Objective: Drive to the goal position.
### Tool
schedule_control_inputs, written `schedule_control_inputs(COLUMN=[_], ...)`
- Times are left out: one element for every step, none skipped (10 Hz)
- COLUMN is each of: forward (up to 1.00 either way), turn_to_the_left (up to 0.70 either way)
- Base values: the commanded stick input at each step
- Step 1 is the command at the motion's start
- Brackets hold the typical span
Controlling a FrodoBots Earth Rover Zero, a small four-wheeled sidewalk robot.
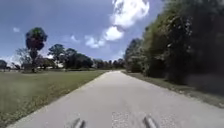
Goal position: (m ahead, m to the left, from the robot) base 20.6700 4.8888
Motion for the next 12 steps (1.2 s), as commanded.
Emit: schedule_control_inputs(forward=[0.5, 0.5, 0.5, 0.5, 0.5, 0.5, 0.5, 0.5, 0.5, 0.5, 0.5, 0.5], turn_to_the_left=[0.0, 0.0, 0.0, 0.0, 0.0, 0.0, 0.0, 0.0, 0.0, 0.0, 0.0, 0.0])
